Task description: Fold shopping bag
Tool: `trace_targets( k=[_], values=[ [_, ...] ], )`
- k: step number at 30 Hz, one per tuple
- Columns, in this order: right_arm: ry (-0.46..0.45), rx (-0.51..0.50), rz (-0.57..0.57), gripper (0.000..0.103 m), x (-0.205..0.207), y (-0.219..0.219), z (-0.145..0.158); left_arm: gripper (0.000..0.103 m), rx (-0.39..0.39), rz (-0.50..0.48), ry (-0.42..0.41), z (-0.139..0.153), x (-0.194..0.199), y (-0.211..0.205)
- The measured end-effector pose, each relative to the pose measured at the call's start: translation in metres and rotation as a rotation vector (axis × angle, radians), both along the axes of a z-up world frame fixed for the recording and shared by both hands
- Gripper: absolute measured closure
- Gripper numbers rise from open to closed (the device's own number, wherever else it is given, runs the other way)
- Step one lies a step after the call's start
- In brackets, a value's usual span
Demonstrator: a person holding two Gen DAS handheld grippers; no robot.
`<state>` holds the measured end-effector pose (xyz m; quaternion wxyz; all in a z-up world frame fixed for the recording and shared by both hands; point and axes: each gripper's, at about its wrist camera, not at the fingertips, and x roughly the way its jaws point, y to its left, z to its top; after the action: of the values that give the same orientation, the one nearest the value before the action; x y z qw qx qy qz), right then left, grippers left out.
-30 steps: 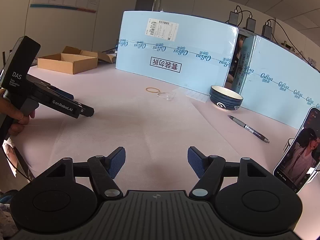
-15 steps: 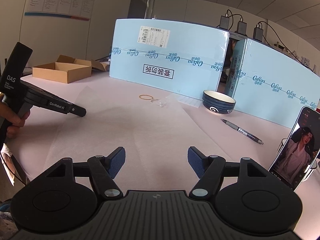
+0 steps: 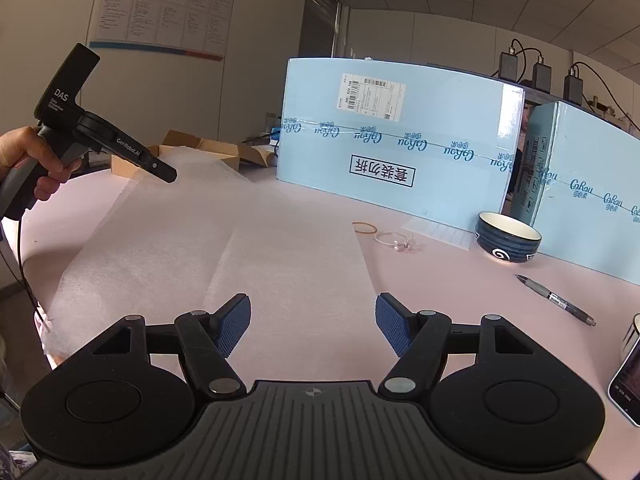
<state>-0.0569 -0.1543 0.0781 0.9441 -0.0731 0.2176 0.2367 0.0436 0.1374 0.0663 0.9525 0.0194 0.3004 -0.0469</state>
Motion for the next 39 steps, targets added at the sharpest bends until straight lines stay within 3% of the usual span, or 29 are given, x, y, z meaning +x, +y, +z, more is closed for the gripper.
trace_targets(
  k=[3,9,13,21,28,32,34,36,39],
  values=[
    [0.003,0.015,0.028,0.036,0.005,0.016,0.000,0.103,0.046,0.039,0.024,0.000,0.009,0.019],
    [0.042,0.022,0.090,0.036,0.022,0.051,-0.005,0.102,0.090,0.053,0.085,-0.031,0.020,0.028],
    [0.093,0.024,0.153,0.040,0.036,0.075,-0.011,0.102,0.063,0.083,0.083,-0.043,0.026,0.043],
    [0.119,0.027,0.256,0.040,0.039,0.106,-0.011,0.100,0.138,0.139,0.118,-0.046,0.043,0.065],
    [0.103,0.026,0.299,0.040,0.032,0.120,-0.009,0.099,0.125,0.165,0.096,-0.046,0.056,0.073],
    [0.102,0.010,0.267,0.039,0.038,0.121,-0.010,0.089,0.125,0.168,0.107,-0.051,0.062,0.072],
    [0.117,-0.014,0.233,0.036,0.045,0.121,-0.013,0.078,0.115,0.165,0.093,-0.051,0.060,0.072],
    [0.134,-0.016,0.183,0.036,0.054,0.116,-0.015,0.058,0.103,0.159,0.063,-0.048,0.053,0.071],
    [0.144,-0.001,0.131,0.036,0.063,0.104,-0.018,0.046,0.101,0.160,0.015,-0.038,0.039,0.072]
  ],
)
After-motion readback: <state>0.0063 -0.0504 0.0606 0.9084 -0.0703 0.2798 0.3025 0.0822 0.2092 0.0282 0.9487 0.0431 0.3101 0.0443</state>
